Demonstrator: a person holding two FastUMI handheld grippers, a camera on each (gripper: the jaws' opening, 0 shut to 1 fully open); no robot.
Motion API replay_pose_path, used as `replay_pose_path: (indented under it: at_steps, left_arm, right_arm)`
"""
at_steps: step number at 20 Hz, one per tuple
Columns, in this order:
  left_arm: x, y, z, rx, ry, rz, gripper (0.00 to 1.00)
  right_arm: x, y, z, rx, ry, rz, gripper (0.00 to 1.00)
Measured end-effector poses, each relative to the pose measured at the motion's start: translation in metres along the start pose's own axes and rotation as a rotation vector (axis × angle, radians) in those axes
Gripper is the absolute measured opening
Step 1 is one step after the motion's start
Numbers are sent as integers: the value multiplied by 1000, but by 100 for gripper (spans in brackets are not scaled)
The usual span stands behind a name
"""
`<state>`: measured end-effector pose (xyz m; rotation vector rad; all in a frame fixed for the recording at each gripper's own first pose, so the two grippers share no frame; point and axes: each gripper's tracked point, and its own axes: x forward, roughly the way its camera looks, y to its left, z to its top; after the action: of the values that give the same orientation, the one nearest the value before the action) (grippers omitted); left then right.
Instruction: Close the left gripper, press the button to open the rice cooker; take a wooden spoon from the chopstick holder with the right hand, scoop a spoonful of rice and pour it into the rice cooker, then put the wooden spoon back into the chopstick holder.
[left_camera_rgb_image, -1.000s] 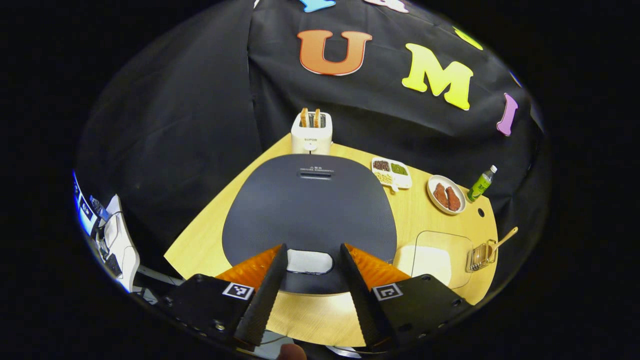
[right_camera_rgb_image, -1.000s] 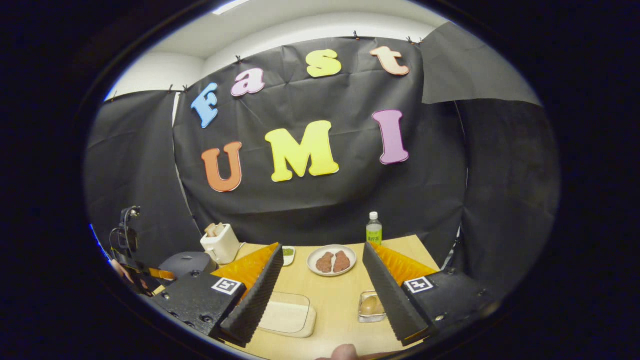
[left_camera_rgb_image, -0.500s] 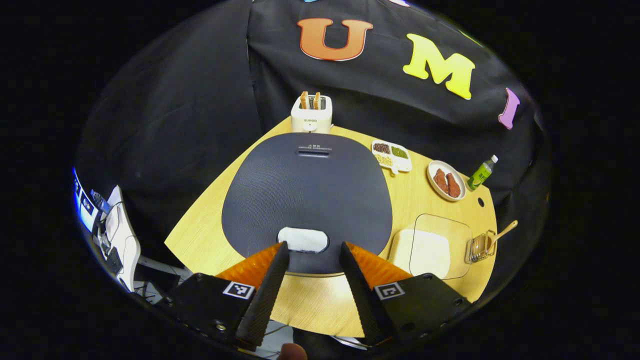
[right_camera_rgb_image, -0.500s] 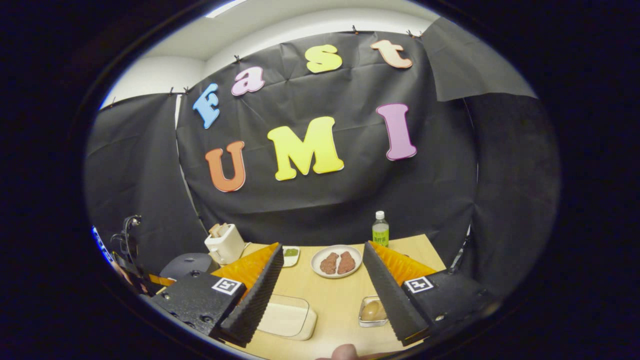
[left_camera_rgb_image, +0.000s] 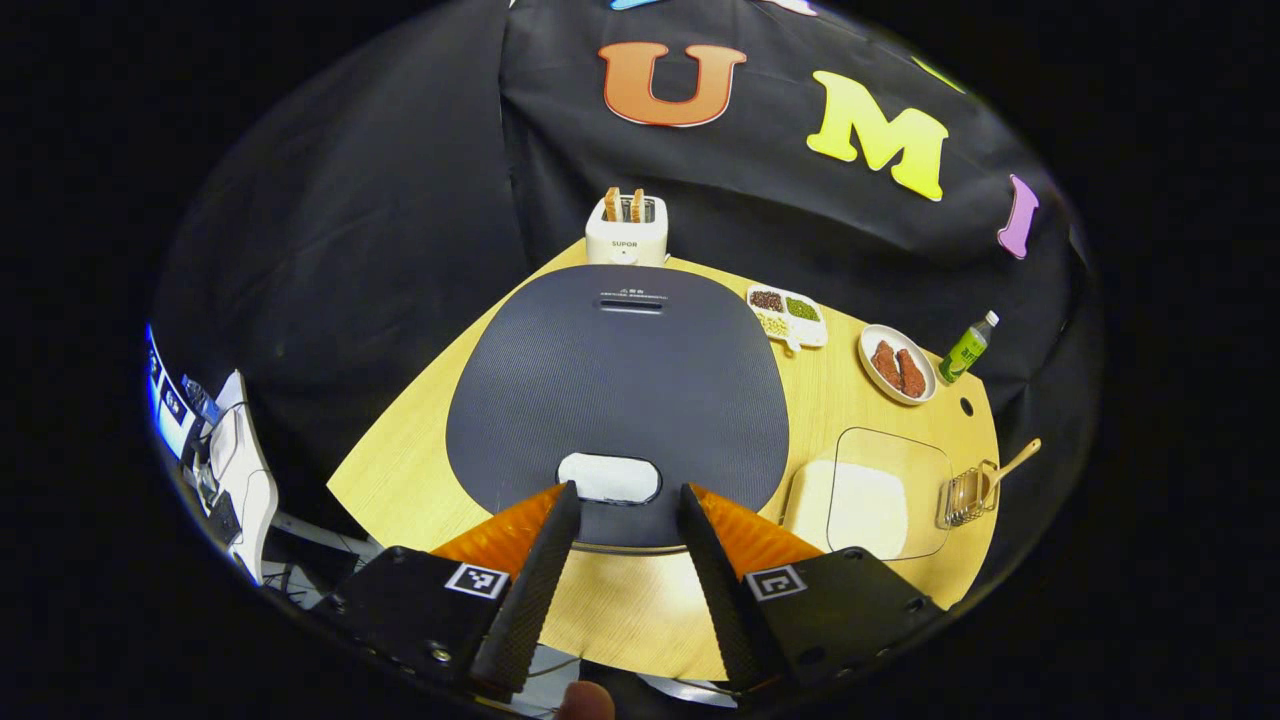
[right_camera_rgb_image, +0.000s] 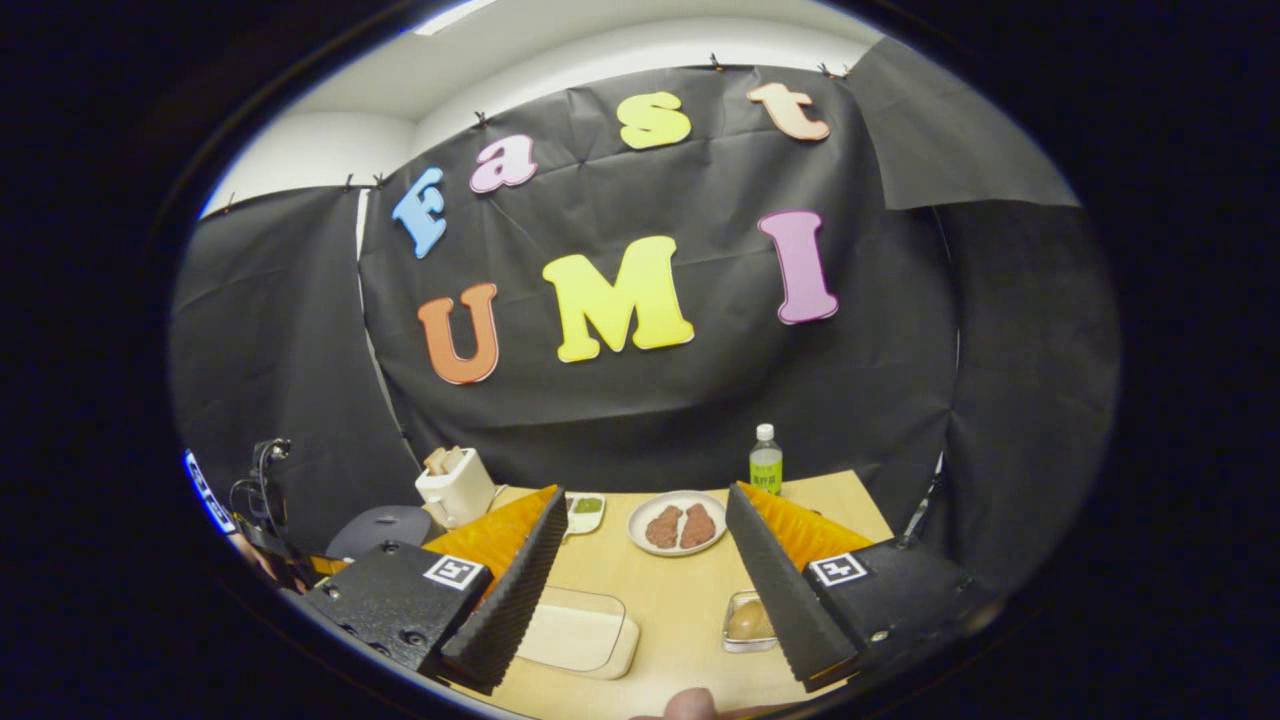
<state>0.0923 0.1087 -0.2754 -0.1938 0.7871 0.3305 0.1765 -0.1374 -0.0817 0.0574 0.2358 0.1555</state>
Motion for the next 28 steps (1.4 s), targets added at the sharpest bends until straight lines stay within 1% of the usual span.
replay_pose_path:
  at_steps: [1, 2, 3, 4, 5, 6, 8, 10, 14, 16, 20, 22, 23, 24, 25, 28]
  left_arm:
    - [0, -1, -1, -17, -6, -9, 82]
    - [-3, -2, 0, -22, -17, -16, 72]
    - [-6, 0, 0, -19, -31, -25, 82]
    - [-11, -1, 3, -14, -54, -41, 84]
    - [-16, -3, 7, -10, -81, -65, 92]
    - [-24, -4, 12, -10, -110, -86, 95]
    - [-50, -1, 26, -3, -184, -121, 95]
    - [-86, -2, 44, 4, -275, -168, 95]
    - [-172, -10, 72, 52, -477, -268, 95]
    - [-211, -15, 78, 83, -564, -312, 95]
    - [-282, -26, 68, 122, -689, -414, 94]
    - [-302, -30, 60, 121, -726, -455, 95]
    - [-312, -32, 56, 122, -743, -474, 89]
    - [-319, -31, 53, 130, -762, -482, 95]
    - [-324, -28, 51, 144, -780, -479, 95]
    - [-329, -23, 42, 163, -804, -476, 94]
  right_arm:
    - [-8, 1, 8, -7, -20, -12, 99]
    - [-16, 3, 14, -13, -39, -28, 99]
    - [-25, 7, 17, -16, -54, -43, 99]
    - [-34, 13, 18, -20, -59, -57, 100]
    - [-44, 21, 17, -28, -59, -65, 100]
    - [-55, 30, 19, -38, -64, -74, 99]
    - [-77, 44, 30, -59, -106, -98, 100]
    - [-100, 62, 36, -74, -138, -118, 100]
    - [-145, 104, 44, -85, -193, -119, 100]
    - [-167, 122, 45, -97, -222, -121, 100]
    - [-207, 159, 36, -112, -252, -121, 100]
    - [-223, 174, 28, -100, -257, -130, 99]
    - [-231, 182, 24, -92, -258, -135, 99]
    - [-238, 188, 21, -83, -258, -141, 100]
    - [-242, 194, 16, -72, -257, -140, 99]
    - [-247, 206, 7, -79, -256, -130, 100]
